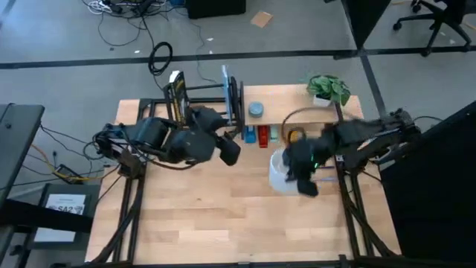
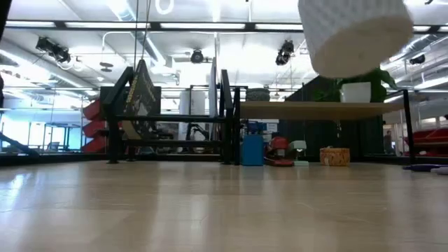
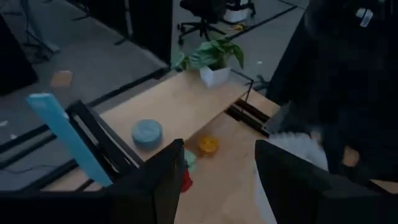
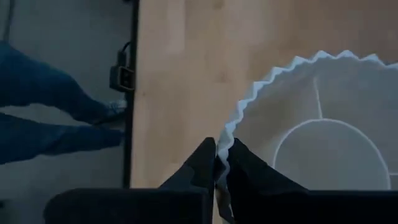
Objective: Stock shelves
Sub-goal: Remove the white pen holder from the shelf
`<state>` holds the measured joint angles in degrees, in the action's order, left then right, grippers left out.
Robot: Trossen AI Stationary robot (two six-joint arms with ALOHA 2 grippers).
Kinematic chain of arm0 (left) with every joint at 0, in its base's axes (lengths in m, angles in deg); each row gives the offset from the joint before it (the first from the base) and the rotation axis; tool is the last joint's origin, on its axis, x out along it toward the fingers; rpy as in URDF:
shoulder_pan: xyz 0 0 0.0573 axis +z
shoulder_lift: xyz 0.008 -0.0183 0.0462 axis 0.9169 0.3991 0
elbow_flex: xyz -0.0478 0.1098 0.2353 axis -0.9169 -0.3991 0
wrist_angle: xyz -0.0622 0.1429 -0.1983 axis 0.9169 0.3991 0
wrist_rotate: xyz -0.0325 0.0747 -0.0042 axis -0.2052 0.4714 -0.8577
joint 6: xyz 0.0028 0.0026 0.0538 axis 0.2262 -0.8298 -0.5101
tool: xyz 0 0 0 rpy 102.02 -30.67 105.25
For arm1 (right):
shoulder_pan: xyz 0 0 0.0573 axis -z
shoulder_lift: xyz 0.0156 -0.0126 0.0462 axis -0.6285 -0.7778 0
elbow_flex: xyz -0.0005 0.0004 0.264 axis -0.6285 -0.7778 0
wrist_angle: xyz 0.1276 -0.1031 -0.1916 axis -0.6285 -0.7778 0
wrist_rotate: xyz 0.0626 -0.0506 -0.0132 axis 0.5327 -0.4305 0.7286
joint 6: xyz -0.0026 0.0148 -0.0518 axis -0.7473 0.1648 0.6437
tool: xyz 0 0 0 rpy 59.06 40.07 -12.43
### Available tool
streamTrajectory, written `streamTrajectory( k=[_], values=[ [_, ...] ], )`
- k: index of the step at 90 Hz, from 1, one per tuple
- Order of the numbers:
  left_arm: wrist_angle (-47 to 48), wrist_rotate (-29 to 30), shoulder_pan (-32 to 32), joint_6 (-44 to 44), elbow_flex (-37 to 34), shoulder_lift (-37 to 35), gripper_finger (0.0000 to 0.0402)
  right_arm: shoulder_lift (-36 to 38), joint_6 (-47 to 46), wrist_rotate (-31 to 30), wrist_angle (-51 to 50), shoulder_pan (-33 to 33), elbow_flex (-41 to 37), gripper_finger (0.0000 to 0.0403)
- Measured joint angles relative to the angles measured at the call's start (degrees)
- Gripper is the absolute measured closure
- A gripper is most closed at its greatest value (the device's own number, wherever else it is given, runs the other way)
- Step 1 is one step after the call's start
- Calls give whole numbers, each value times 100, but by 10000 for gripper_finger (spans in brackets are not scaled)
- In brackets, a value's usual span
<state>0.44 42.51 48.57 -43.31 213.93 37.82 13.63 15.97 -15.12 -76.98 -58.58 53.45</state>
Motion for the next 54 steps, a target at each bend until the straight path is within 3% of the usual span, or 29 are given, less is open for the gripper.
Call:
streamTrajectory(
  k=[23,32,54],
  values=[
    [357,-766,-194,130,-1,-11,224,-11,-1119,-164,966,-1143,-1583,402],
    [484,-1013,-386,164,-1,-11,224,-33,-2211,-331,1376,-1811,-1922,402],
    [814,-874,-766,55,-4,-7,224,-462,-4978,-1314,1886,-3366,-2027,402]
  ],
)
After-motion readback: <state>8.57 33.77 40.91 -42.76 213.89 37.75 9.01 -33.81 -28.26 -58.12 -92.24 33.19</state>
